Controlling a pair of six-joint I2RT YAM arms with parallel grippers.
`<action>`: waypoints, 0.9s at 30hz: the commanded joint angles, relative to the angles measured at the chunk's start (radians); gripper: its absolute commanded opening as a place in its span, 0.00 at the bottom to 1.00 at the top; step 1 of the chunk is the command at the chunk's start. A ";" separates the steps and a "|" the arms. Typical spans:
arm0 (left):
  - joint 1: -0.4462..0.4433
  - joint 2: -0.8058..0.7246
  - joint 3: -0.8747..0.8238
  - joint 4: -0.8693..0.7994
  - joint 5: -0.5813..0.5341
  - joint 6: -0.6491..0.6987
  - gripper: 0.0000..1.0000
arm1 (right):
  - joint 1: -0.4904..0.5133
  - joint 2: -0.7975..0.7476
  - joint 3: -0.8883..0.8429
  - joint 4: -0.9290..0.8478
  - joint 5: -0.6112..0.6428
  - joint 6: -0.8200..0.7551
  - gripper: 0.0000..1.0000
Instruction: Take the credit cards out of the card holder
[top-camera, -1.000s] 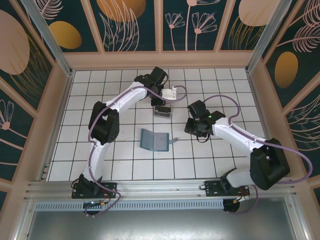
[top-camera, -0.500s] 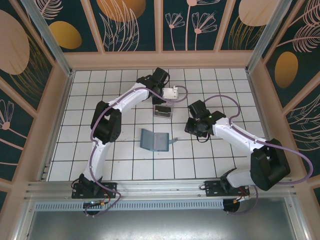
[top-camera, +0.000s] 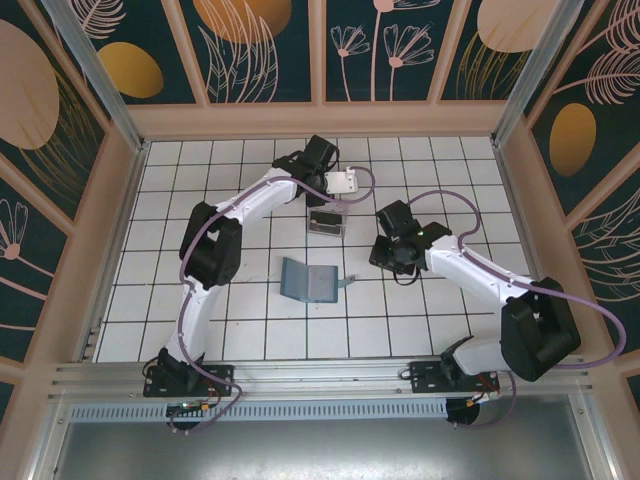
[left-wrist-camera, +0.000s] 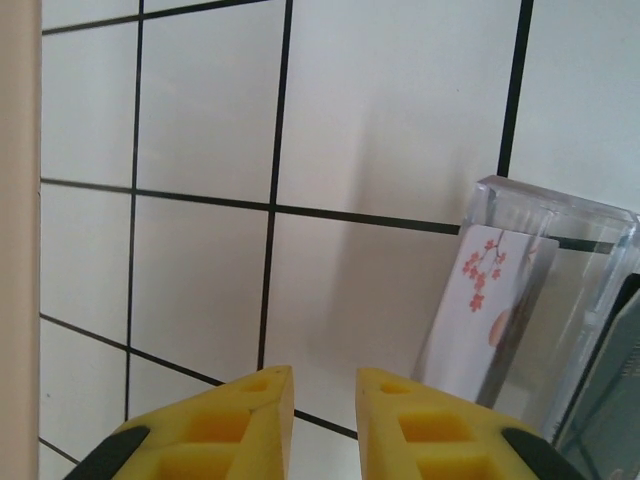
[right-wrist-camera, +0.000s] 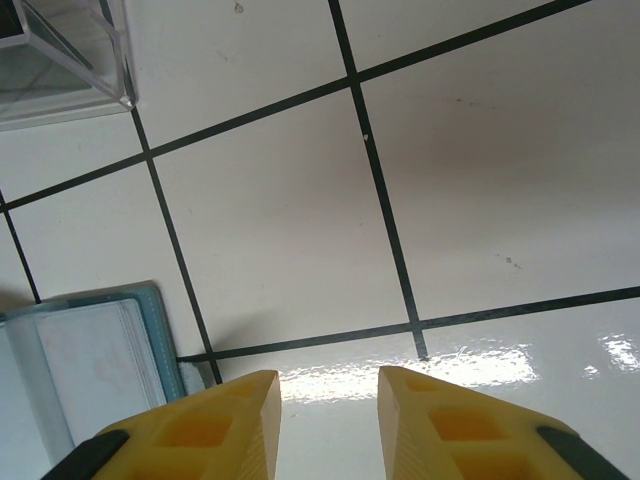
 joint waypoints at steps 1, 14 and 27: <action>-0.003 -0.118 -0.085 0.128 -0.007 -0.128 0.25 | -0.008 -0.015 -0.003 0.028 -0.016 0.010 0.32; -0.002 -0.328 -0.319 0.302 -0.255 -0.644 0.33 | 0.011 0.006 0.031 0.036 -0.027 0.010 0.32; -0.002 -0.482 -0.473 0.282 -0.131 -1.114 0.33 | 0.058 0.067 0.063 0.047 -0.042 0.023 0.32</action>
